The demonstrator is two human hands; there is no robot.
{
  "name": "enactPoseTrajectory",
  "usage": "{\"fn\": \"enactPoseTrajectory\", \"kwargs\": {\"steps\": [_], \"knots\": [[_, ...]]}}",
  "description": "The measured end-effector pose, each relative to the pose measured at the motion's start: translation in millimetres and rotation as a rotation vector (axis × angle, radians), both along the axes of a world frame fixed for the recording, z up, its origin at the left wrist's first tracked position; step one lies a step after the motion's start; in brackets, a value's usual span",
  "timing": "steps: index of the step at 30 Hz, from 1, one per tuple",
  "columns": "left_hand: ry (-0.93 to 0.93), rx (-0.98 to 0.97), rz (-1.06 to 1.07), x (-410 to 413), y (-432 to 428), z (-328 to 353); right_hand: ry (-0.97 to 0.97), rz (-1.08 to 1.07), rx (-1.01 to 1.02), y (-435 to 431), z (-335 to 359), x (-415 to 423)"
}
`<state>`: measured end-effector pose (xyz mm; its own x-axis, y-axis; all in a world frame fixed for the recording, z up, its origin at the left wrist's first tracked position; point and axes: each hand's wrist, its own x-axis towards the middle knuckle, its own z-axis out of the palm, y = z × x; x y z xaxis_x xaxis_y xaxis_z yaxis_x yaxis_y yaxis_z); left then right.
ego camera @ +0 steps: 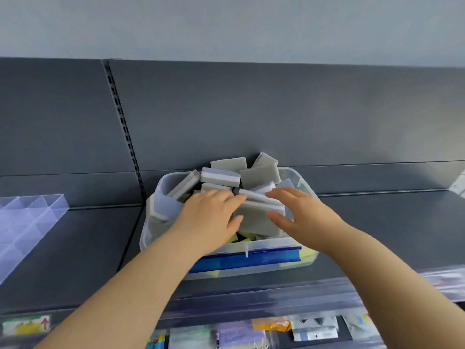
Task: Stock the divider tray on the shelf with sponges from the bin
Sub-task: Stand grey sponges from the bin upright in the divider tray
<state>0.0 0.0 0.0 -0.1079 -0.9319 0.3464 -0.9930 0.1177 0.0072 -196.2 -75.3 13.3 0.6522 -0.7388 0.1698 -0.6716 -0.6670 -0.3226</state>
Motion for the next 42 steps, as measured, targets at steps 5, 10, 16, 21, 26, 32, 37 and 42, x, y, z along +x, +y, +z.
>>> {"fn": "enactPoseTrajectory", "kwargs": {"steps": [5,10,16,21,26,32,37,42], "knots": [[-0.055,0.036,-0.012,-1.6,-19.3,-20.8,0.060,-0.061,-0.015,-10.0,-15.2,-7.9],[-0.009,0.072,0.023,-11.0,-29.8,-31.9,0.037,-0.065,0.002,-17.8,-28.0,-8.0],[0.273,0.161,0.109,-8.7,-39.6,-24.4,0.014,-0.024,0.076,-40.8,-25.7,-9.8],[0.571,0.266,0.170,0.3,-32.3,-14.3,-0.002,0.027,0.092,-60.4,-22.4,-2.3],[0.799,0.075,0.256,21.5,-15.1,5.3,-0.006,0.046,0.095,-83.7,-31.0,7.3],[0.951,0.008,0.407,44.0,-20.3,11.6,-0.024,0.010,0.283,-91.4,-41.7,15.0],[0.817,0.052,0.430,45.8,-27.5,7.0,-0.350,-0.030,0.452,-95.1,-37.3,2.6],[0.702,0.050,0.372,40.1,-35.3,-5.9,-0.662,-0.116,0.756,-90.3,-45.9,-12.3]]}}
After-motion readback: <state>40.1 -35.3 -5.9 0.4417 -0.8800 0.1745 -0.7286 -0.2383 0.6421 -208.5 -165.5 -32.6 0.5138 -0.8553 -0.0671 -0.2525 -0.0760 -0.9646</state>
